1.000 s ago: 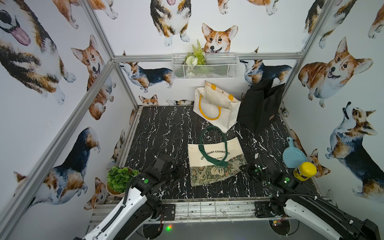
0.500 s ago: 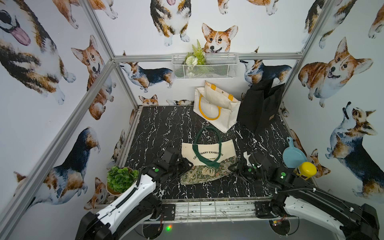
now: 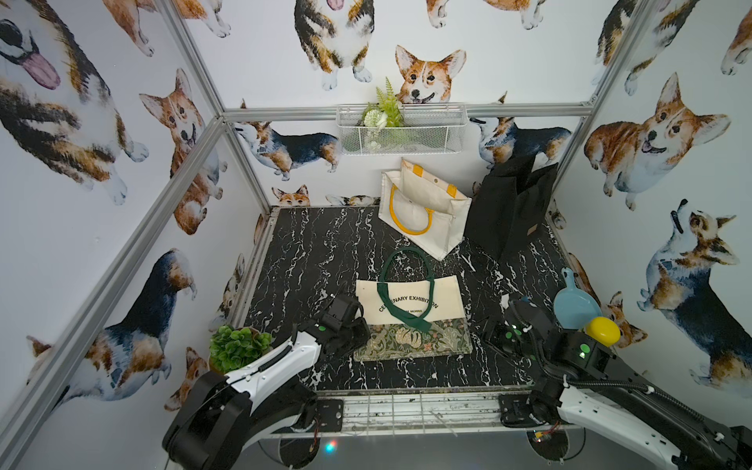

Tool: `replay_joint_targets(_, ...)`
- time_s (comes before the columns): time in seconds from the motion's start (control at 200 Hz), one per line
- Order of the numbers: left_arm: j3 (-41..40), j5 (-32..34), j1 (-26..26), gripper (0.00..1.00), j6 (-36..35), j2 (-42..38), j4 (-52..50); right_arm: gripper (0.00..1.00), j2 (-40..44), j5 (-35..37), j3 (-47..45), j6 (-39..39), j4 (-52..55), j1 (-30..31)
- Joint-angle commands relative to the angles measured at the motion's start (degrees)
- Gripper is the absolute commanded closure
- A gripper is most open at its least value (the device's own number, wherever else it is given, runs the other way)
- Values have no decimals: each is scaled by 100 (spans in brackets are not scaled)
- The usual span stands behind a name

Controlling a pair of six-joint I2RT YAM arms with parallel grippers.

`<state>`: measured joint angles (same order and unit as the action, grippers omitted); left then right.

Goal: Put away the canvas bag
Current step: Place the canvas bag at the center of the board, then adjust the canvas bag at the center of the board.

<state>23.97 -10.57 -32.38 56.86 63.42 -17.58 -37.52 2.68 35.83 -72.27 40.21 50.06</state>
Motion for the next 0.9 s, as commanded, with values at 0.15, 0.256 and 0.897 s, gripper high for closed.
replay_joint_targets(0.15,-375,336,109,100,122,-354,162,64,-791,-550,26,377,-1016,-417)
replay_joint_targets(0.256,-332,314,117,100,98,-468,74,66,-1352,-847,195,691,-1431,-601)
replay_joint_targets(0.897,45,516,259,100,-357,283,277,100,-4624,-1917,431,978,-3591,-706)
